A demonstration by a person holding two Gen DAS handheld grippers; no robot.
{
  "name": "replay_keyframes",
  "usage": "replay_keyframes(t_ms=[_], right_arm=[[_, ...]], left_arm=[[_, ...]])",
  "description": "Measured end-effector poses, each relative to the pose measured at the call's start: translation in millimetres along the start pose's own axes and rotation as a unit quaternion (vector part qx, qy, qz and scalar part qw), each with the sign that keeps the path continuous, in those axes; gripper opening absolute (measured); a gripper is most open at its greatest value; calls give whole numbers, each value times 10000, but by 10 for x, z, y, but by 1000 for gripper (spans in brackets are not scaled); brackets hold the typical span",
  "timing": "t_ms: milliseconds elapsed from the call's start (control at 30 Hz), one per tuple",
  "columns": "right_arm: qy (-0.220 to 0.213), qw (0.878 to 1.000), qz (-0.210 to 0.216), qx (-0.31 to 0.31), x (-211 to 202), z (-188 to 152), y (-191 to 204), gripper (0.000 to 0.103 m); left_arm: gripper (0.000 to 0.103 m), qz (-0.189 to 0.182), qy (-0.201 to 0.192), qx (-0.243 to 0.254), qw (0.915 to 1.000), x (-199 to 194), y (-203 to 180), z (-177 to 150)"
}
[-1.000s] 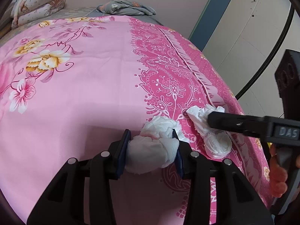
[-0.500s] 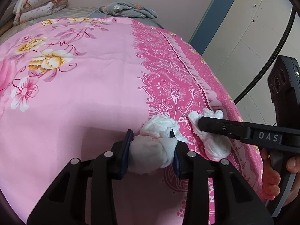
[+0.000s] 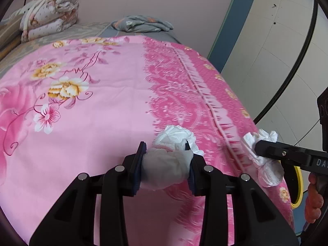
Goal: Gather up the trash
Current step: 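Carry the tissue with the left tool while the right tool carries its tissue over the bin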
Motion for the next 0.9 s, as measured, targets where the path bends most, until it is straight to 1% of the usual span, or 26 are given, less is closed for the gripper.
replay_keyframes(t_ms=[133, 233, 467, 600, 700, 900], right_arm=[[-242, 9997, 11, 0, -415, -61, -94, 19], [-419, 9991, 33, 56, -691, -81, -173, 19], [-1064, 9942, -66, 176, -1455, -93, -443, 19], [-1464, 9887, -197, 248, -1899, -87, -597, 19], [-1693, 9847, -267, 320, -2186, -86, -724, 19], [-2037, 9766, -506, 477, -2613, -115, -1004, 19]], left_arm=[[34, 44, -111, 159, 9998, -234, -270, 29], [34, -33, -217, 226, 9995, -419, -491, 61], [34, -257, -509, 505, 9971, -829, -1073, 155], [34, -448, -649, 657, 9947, -1030, -1432, 203], [34, -528, -686, 738, 9935, -1115, -1637, 227], [34, -713, -780, 991, 9895, -1277, -2113, 261]])
Point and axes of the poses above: each gripper's, at about its wrist camera, not at the fingertips, and x roughly the way its jaws point, y to its left, z to its top, the point moved 9 cm from there along x, roughly the way its jaws point, and after that the axes turned 6 degrees about x, right-handed, at the moved point
